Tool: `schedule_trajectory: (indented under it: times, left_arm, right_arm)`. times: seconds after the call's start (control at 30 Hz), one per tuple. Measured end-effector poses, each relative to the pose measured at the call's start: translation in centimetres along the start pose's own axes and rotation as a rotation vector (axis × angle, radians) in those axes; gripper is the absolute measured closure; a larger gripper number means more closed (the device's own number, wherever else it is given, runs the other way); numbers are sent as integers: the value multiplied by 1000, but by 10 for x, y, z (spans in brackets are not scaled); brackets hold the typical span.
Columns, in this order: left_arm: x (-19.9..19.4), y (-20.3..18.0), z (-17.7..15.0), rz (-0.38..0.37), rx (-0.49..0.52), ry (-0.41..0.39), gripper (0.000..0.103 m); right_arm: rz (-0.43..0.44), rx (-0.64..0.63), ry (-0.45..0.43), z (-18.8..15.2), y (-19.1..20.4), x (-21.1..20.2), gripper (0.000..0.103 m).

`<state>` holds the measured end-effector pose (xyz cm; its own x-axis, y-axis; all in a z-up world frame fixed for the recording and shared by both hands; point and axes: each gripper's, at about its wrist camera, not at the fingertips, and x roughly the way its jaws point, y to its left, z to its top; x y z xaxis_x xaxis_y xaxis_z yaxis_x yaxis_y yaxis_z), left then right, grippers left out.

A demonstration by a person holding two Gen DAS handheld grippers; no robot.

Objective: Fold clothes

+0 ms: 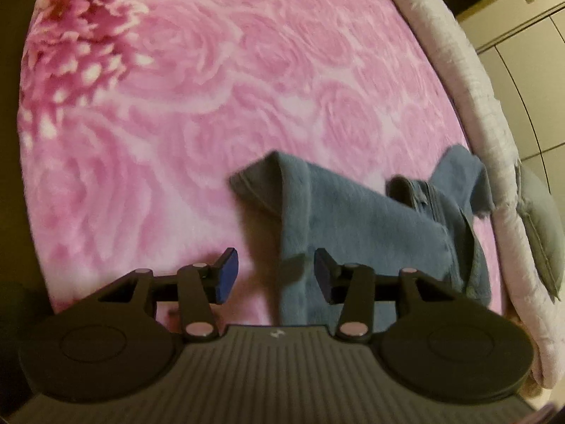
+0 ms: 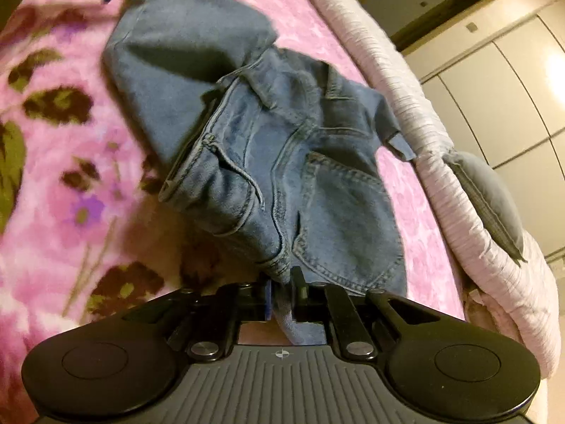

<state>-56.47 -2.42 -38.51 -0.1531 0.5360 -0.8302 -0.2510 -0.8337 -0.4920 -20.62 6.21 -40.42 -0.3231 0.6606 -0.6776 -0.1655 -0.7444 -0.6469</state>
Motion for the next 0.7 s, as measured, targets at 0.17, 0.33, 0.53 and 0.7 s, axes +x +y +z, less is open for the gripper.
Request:
schedule_trajectory:
  times: [0.17,0.33,0.53,0.7]
  left_arm:
    - [12,-5,4,-15,63,-52,61]
    - [24,-21,9,-19,159,-22,90]
    - [-1,-46,28,-52,251,-27,97]
    - [-47,-79,81,-142,292,-113,98]
  right_arm:
    - [-49,-122,3,-2,19,7,79]
    - [-4,-19,-22,2,-2,6,93]
    - [138,449,-5,18,-98,-15,97]
    - [179,986,-39,14,-218,-42,98]
